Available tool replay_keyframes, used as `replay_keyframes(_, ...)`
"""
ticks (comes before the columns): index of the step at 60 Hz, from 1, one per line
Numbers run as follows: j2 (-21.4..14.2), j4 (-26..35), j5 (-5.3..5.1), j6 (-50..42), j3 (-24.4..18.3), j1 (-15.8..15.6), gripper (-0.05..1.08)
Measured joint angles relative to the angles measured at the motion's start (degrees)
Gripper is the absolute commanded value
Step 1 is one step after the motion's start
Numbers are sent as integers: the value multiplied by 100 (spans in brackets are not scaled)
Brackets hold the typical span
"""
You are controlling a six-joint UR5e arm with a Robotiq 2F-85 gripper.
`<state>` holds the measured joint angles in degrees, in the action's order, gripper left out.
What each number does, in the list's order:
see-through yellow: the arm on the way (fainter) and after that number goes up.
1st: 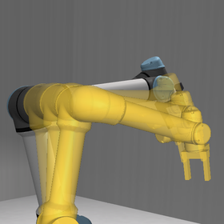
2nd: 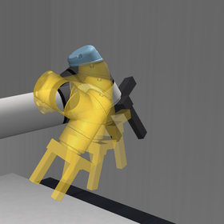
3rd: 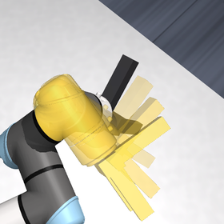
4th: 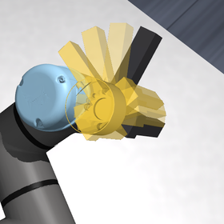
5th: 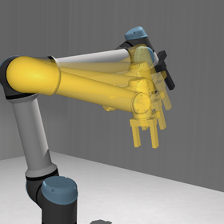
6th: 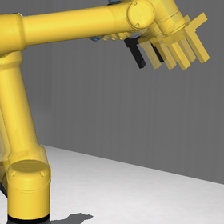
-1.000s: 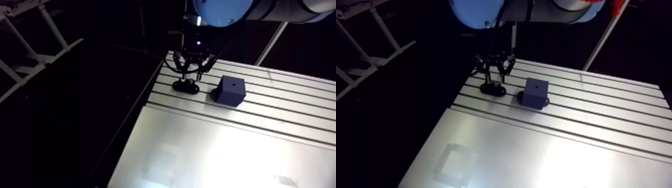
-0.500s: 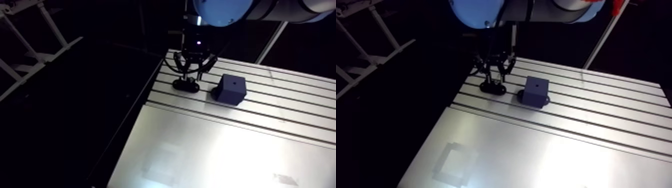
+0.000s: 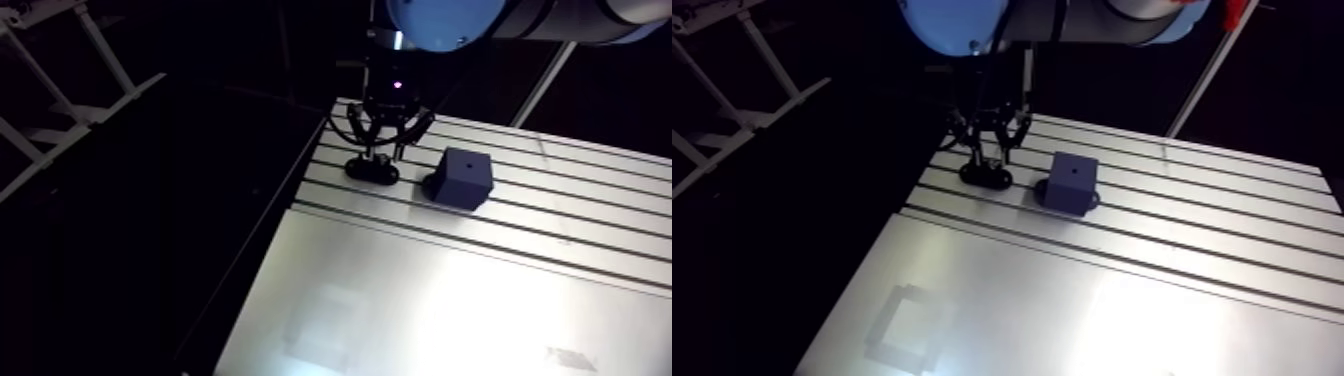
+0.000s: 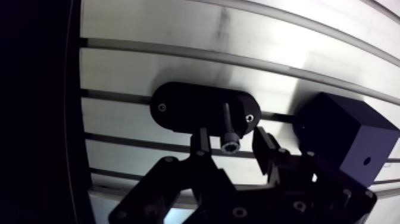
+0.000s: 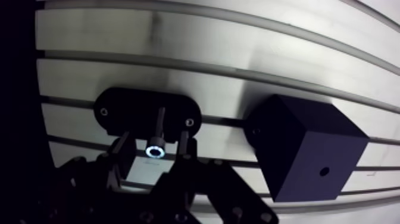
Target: Pick up the M10 bolt and insert it into the hole until fully seated.
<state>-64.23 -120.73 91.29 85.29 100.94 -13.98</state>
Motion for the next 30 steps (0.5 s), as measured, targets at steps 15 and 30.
replay_keyframes(15,-6,5,-2,0,-22,0,52)
replay_keyframes(30,-12,18,-5,0,-32,0,53)
